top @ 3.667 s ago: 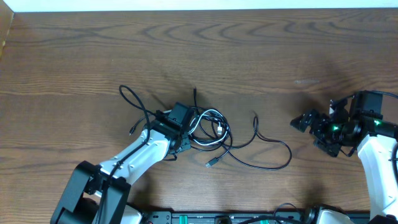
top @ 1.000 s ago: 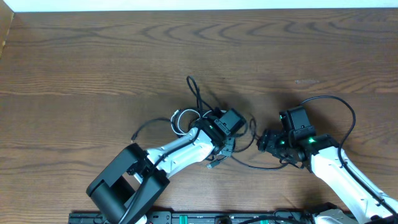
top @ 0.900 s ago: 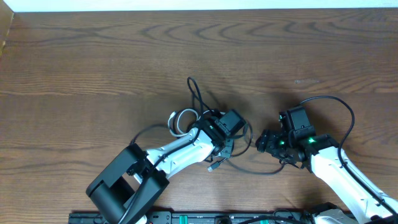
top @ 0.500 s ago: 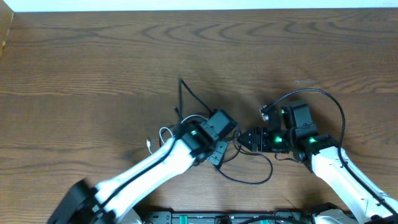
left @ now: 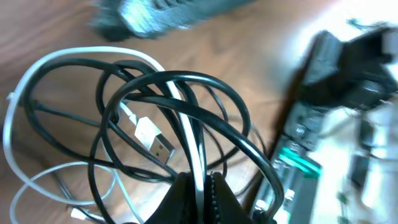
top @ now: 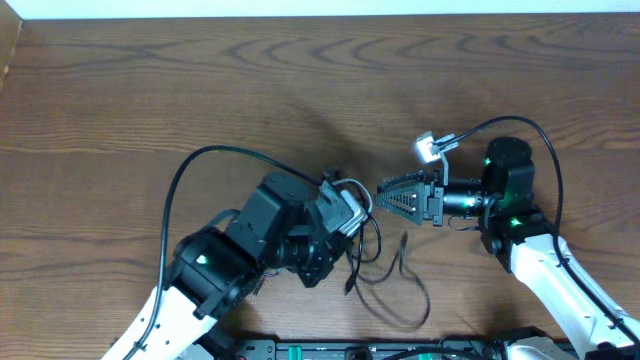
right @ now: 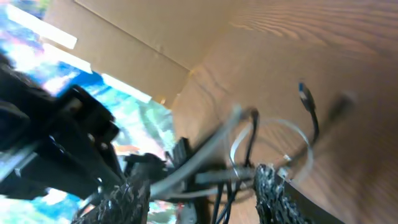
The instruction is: Untangle cables
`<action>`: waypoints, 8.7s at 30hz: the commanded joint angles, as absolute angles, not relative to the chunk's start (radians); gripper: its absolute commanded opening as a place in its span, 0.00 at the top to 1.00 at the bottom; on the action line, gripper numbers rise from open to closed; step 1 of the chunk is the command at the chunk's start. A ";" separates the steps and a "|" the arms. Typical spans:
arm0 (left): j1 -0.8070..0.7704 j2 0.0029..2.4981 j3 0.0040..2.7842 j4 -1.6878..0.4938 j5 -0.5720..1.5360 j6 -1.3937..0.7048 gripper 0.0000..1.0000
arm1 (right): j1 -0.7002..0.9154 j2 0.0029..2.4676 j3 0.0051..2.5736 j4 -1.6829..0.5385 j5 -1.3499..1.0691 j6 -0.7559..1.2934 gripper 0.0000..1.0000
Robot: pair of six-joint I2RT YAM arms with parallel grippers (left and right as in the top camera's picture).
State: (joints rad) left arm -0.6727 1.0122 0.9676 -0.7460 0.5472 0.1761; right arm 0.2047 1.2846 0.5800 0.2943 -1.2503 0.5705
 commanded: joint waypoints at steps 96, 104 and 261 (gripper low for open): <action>-0.294 1.320 0.986 -0.585 1.289 0.373 0.93 | 0.517 1.280 0.580 -0.303 -1.142 0.607 0.72; -0.294 1.321 0.983 -0.625 1.290 0.220 0.93 | 0.513 1.280 0.580 -0.308 -0.933 0.439 0.66; -0.450 1.323 0.983 -0.737 0.590 -0.468 0.27 | 0.560 0.832 0.579 -0.013 -0.327 0.207 0.99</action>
